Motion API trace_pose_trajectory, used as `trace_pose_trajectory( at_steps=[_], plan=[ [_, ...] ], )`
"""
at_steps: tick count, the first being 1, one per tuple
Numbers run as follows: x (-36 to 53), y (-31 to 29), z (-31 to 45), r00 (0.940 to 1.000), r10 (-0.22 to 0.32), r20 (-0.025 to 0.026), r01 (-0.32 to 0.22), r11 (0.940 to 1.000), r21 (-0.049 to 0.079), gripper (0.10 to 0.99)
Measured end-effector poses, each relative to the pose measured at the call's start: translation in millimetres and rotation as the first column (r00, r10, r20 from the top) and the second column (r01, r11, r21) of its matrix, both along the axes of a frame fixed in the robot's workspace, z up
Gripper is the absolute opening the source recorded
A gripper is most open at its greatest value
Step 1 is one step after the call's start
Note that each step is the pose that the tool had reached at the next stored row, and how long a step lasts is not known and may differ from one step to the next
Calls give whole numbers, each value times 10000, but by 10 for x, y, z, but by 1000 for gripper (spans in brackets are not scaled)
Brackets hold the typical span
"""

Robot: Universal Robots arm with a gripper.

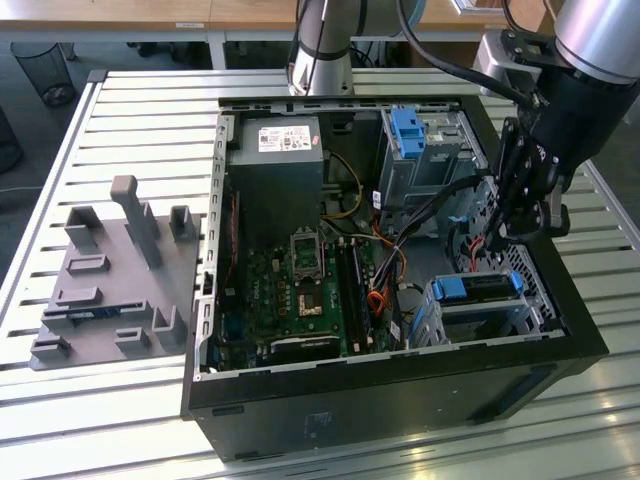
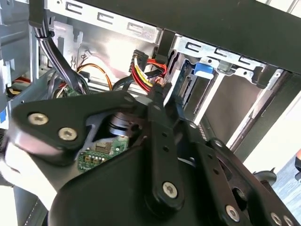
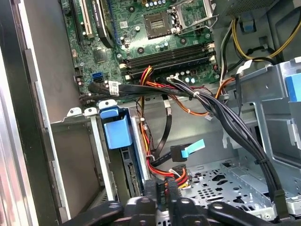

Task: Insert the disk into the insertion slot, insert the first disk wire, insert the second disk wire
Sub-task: 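Insert the first disk wire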

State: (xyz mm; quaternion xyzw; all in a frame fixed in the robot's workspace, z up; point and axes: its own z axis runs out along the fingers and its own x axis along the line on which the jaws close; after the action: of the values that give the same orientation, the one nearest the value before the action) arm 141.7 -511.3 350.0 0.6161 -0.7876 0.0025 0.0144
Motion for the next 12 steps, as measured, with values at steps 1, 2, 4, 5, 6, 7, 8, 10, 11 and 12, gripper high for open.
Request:
trace_pose_trajectory(
  at_steps=[1, 2, 4, 5, 6, 7, 8, 10, 11, 12],
  plan=[
    [0, 0, 0, 10000, -1, 0, 1, 10000, -6, 243],
    [0, 0, -1, 10000, -1, 0, 1, 10000, -8, 180],
    [1, 1, -2, 10000, 90, -1, -90, 10000, -9, 165],
    [1, 1, -3, 9997, 226, -1, -226, 9997, -8, 165],
    [1, 1, -4, 9992, 404, 0, -404, 9992, -8, 165],
    [2, 1, -5, 9983, 588, 0, -588, 9983, -8, 165],
    [1, 1, -6, 9970, 768, 0, -768, 9970, -9, 165],
    [1, 1, -9, 9936, 1133, 0, -1133, 9936, -8, 165],
    [1, 1, -10, 9915, 1302, 0, -1302, 9915, -8, 165],
    [1, 1, -12, 9892, 1468, 0, -1468, 9892, -8, 165]
  ],
)
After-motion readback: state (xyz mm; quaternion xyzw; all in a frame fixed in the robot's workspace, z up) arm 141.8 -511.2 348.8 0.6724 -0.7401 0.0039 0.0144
